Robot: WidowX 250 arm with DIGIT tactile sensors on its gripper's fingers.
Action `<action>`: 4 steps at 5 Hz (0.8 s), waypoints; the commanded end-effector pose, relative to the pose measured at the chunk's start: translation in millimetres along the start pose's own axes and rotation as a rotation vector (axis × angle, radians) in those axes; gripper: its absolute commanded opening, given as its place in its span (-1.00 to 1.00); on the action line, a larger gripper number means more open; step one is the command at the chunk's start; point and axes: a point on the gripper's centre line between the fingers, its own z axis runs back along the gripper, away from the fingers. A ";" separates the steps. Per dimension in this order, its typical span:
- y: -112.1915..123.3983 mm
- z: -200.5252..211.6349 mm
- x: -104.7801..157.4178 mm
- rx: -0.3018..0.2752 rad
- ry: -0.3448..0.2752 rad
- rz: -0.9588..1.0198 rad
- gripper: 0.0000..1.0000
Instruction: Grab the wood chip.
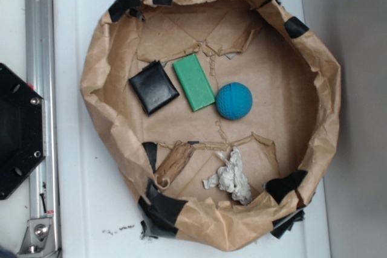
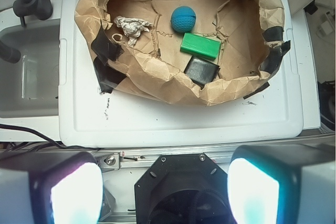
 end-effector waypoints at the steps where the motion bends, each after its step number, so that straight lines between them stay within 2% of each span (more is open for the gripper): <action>1: 0.0 0.0 0.0 0.000 0.000 0.000 1.00; 2: 12.1 5.2 51.4 -0.133 -0.045 0.229 1.00; 3: 25.2 -6.0 96.8 -0.102 -0.065 0.438 1.00; 4: 34.5 -48.4 120.4 -0.037 0.020 0.653 1.00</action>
